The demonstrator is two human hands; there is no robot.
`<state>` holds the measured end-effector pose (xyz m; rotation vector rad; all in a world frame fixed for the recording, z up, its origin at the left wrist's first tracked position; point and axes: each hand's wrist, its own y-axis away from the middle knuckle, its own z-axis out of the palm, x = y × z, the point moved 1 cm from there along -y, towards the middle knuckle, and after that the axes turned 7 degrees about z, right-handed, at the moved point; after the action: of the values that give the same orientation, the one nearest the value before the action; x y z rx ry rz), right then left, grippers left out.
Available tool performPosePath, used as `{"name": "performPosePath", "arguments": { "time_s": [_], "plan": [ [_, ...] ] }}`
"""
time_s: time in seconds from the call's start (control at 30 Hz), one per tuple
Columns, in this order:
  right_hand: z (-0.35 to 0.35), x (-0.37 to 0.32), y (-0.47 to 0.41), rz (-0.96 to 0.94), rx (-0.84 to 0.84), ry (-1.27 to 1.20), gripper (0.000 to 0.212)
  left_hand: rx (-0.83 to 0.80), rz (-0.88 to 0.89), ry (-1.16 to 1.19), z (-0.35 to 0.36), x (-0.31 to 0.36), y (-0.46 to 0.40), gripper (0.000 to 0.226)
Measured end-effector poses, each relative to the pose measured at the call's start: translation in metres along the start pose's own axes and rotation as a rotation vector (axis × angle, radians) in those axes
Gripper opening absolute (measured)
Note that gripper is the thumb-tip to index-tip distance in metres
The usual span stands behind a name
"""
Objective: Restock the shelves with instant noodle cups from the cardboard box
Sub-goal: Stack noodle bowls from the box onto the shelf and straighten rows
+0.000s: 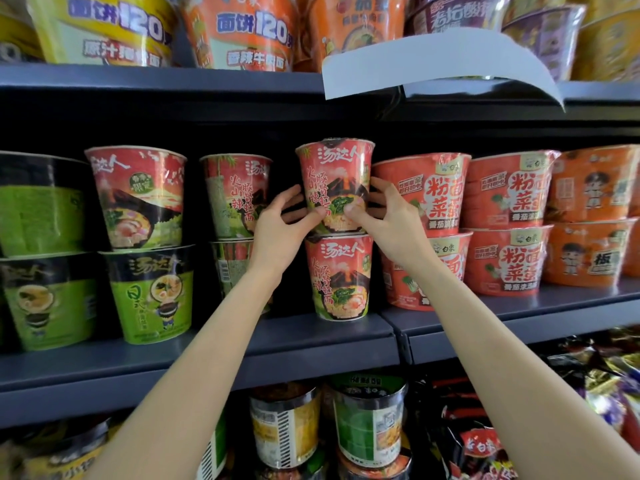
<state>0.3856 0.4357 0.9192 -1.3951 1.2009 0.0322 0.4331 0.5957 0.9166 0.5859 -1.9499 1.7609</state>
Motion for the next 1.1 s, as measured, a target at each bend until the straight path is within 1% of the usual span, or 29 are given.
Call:
{"name": "performPosePath", "arguments": {
  "time_s": [0.13,0.23,0.33,0.4,0.43,0.53,0.6,0.77,0.9,1.1],
  "plan": [
    [0.001,0.003,0.000,0.016,-0.018,-0.019,0.066,-0.049,-0.015,-0.045,0.001,-0.003,0.003,0.063],
    [0.000,0.002,0.010,0.024,-0.025,0.007,0.066,-0.091,-0.068,-0.041,0.002,-0.001,0.003,0.074],
    [0.004,0.008,0.042,-0.011,0.083,0.113,0.071,-0.147,-0.099,-0.078,0.005,0.002,-0.001,0.084],
    [0.013,0.010,0.070,-0.036,0.148,0.253,0.082,-0.152,-0.101,-0.118,0.007,0.002,-0.003,0.084],
    [0.018,0.010,0.081,-0.016,0.147,0.319,0.089,-0.142,-0.098,-0.128,0.007,0.002,-0.003,0.083],
    [0.033,0.015,0.088,0.130,0.037,0.397,0.113,-0.110,-0.087,-0.129,0.007,0.001,-0.002,0.082],
    [0.038,0.020,0.082,0.193,-0.014,0.397,0.118,-0.094,-0.079,-0.146,0.007,0.000,-0.002,0.084],
    [0.032,0.031,0.073,0.188,-0.008,0.353,0.112,-0.065,-0.069,-0.187,0.007,0.000,-0.001,0.083],
    [0.032,0.034,0.073,0.170,-0.006,0.340,0.110,-0.059,-0.074,-0.163,0.009,-0.001,0.001,0.083],
    [0.032,0.038,0.072,0.144,0.011,0.322,0.107,-0.037,-0.056,-0.187,0.013,-0.001,0.003,0.083]
  ]
}}
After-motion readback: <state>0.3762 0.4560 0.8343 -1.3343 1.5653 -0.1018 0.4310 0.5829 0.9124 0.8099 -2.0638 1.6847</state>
